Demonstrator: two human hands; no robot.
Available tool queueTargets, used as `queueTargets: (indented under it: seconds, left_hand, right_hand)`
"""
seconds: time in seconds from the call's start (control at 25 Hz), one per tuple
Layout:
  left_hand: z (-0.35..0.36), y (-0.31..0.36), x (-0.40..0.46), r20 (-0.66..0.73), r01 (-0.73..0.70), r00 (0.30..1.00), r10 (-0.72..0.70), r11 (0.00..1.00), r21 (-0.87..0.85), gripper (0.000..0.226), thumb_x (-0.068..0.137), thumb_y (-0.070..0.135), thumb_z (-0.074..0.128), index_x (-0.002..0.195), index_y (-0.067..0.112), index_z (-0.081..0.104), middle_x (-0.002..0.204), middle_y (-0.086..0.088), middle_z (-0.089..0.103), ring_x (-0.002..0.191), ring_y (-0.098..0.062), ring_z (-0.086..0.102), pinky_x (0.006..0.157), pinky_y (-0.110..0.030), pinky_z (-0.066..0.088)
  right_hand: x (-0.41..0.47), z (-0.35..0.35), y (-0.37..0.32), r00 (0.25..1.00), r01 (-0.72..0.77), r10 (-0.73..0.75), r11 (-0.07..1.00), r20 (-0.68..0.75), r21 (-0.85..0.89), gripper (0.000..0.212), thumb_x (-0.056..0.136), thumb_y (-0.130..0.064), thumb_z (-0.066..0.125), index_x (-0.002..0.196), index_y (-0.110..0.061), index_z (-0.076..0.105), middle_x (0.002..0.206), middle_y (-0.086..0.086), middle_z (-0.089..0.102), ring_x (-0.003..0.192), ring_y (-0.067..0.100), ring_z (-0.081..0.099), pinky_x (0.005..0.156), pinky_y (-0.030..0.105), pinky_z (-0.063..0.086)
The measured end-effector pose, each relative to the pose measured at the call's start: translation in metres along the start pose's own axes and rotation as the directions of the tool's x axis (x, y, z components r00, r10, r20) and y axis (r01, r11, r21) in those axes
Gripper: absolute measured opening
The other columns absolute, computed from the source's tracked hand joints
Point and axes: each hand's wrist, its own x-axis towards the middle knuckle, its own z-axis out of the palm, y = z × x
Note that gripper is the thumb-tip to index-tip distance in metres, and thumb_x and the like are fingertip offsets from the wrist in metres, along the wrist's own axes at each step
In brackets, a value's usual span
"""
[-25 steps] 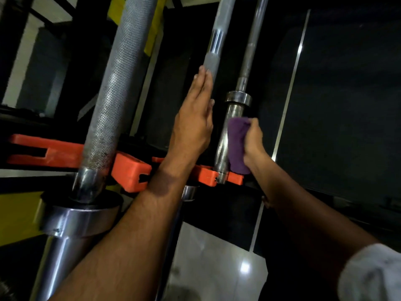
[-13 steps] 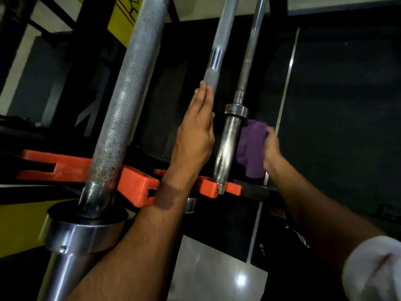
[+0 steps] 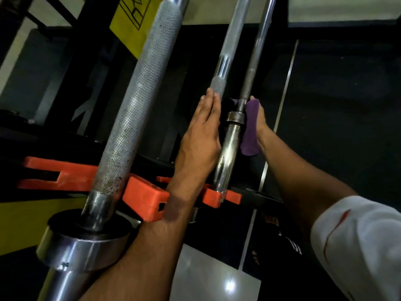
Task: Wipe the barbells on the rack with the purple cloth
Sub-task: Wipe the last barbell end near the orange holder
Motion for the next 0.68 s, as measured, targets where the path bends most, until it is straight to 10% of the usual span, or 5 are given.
queueTargets:
  seconds: [0.24, 0.48, 0.68]
  left_hand:
    - [0.002, -0.002, -0.001, -0.003, -0.016, 1.0, 0.016, 1.0, 0.009, 0.066, 0.098, 0.003, 0.044, 0.159, 0.013, 0.02, 0.168, 0.0, 0.011, 0.154, -0.016, 0.012, 0.117, -0.039, 0.037]
    - [0.004, -0.006, 0.0, -0.016, -0.029, 0.999, 0.029, 0.999, 0.022, 0.069, 0.097, -0.004, 0.045, 0.159, 0.013, 0.02, 0.168, 0.001, 0.012, 0.154, -0.014, 0.012, 0.119, -0.032, 0.032]
    - [0.006, -0.006, -0.001, -0.03, -0.041, 0.999, 0.042, 0.999, 0.021, 0.067, 0.097, -0.003, 0.045, 0.158, 0.011, 0.022, 0.167, -0.002, 0.013, 0.154, -0.017, 0.013, 0.12, -0.034, 0.031]
  right_hand:
    - [0.007, -0.023, -0.003, 0.924, -0.032, -0.202, 0.804, -0.324, -0.594, 0.063, 0.095, -0.064, 0.039, 0.117, -0.011, 0.065, 0.104, 0.005, 0.065, 0.085, 0.02, 0.06, 0.071, 0.032, 0.042]
    - [0.016, -0.011, -0.028, 0.948, 0.139, -0.231, 0.92, -0.219, -0.367, 0.053, 0.102, -0.061, 0.033, 0.104, -0.018, 0.064, 0.098, -0.002, 0.066, 0.085, 0.016, 0.064, 0.075, 0.027, 0.046]
    - [0.029, -0.016, -0.037, 0.972, 0.196, -0.222, 0.599, 0.075, -0.776, 0.071, 0.102, -0.065, 0.027, 0.133, -0.011, 0.061, 0.121, 0.005, 0.062, 0.11, 0.023, 0.058, 0.097, 0.034, 0.045]
